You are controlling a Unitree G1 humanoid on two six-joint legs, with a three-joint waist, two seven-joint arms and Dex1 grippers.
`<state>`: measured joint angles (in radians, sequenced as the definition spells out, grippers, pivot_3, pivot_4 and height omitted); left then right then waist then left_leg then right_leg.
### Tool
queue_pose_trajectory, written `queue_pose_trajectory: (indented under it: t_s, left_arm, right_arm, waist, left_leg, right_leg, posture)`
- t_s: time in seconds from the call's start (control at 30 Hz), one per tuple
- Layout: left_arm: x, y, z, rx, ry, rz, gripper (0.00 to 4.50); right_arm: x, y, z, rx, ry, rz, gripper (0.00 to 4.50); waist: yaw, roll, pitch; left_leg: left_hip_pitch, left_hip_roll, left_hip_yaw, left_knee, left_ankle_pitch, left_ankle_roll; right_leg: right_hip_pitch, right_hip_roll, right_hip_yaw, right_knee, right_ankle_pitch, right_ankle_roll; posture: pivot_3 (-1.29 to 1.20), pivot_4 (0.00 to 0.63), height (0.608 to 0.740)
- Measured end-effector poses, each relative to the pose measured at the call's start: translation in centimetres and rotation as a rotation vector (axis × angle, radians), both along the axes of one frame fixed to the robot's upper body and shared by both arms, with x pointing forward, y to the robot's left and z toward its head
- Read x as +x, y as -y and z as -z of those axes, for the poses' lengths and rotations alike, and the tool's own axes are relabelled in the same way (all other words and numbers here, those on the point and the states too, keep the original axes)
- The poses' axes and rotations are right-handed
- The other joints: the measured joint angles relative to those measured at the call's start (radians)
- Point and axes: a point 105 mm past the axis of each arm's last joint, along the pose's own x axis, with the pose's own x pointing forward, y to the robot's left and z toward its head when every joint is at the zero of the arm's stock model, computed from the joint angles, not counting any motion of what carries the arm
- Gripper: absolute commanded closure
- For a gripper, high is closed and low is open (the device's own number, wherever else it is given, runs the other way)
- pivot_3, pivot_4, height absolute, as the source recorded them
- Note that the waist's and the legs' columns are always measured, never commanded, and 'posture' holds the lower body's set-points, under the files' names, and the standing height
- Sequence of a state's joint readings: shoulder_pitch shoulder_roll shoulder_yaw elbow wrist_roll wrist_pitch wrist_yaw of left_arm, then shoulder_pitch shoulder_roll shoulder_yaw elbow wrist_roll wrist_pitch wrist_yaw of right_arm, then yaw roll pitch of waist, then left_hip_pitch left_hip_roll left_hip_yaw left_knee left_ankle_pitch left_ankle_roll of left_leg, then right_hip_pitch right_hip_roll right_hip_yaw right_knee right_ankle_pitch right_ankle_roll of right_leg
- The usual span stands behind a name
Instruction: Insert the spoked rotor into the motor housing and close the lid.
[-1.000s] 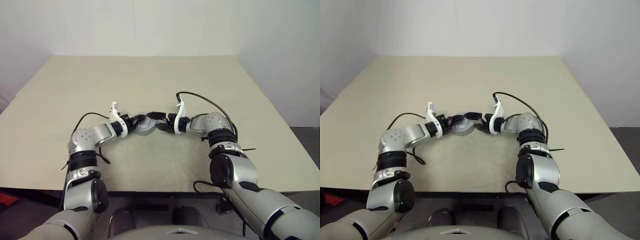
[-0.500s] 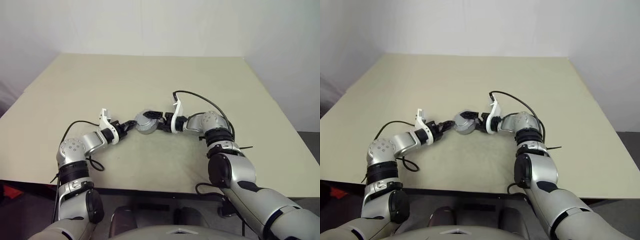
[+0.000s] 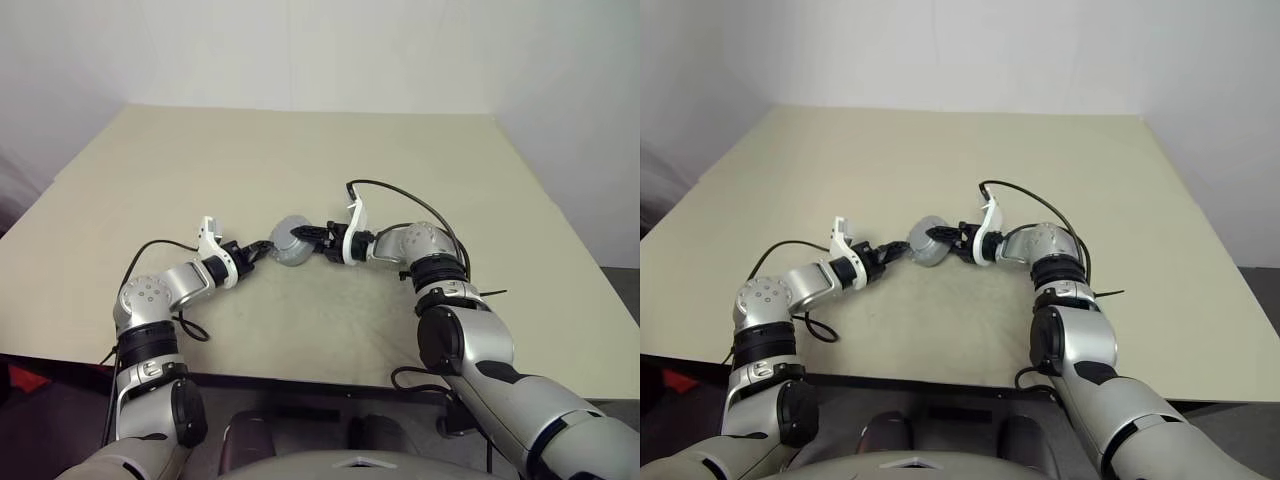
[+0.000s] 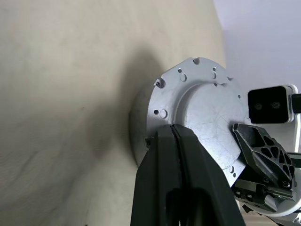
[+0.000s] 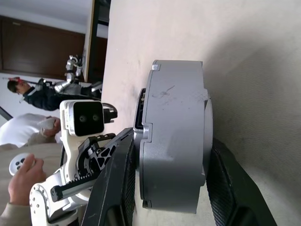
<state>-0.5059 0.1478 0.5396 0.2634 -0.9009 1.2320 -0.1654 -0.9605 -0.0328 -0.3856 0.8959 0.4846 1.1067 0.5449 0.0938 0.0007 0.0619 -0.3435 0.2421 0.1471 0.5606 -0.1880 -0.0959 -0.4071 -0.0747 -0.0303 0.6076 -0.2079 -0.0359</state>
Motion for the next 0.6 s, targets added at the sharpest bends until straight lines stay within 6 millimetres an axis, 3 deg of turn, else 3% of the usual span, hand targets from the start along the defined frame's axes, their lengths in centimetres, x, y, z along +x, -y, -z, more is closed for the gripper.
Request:
queue_pose_trajectory:
  t_s: [0.37,0.6]
  left_arm:
    - [0.3,-0.2,-0.7,-0.030,0.052,-0.022,4.50]
    - [0.1,-2.0,-2.7,-0.108,0.179,-0.109,4.50]
  right_arm:
    - [0.8,0.2,0.1,0.053,-0.064,0.084,2.55]
    - [3.6,0.0,-2.3,0.192,-0.087,0.292,2.55]
  waist:
    - [0.000,0.000,0.000]
    - [0.001,0.000,0.000]
  left_leg:
    - [-0.001,0.000,0.000,0.001,0.000,0.000]
    - [-0.010,0.000,0.000,0.004,0.000,0.001]
  right_leg:
    - [-0.002,0.000,0.000,0.001,0.000,0.000]
    - [-0.014,0.000,0.000,0.004,0.000,0.000]
  posture:
    - [0.00,0.000,0.740]
    - [0.00,0.000,0.740]
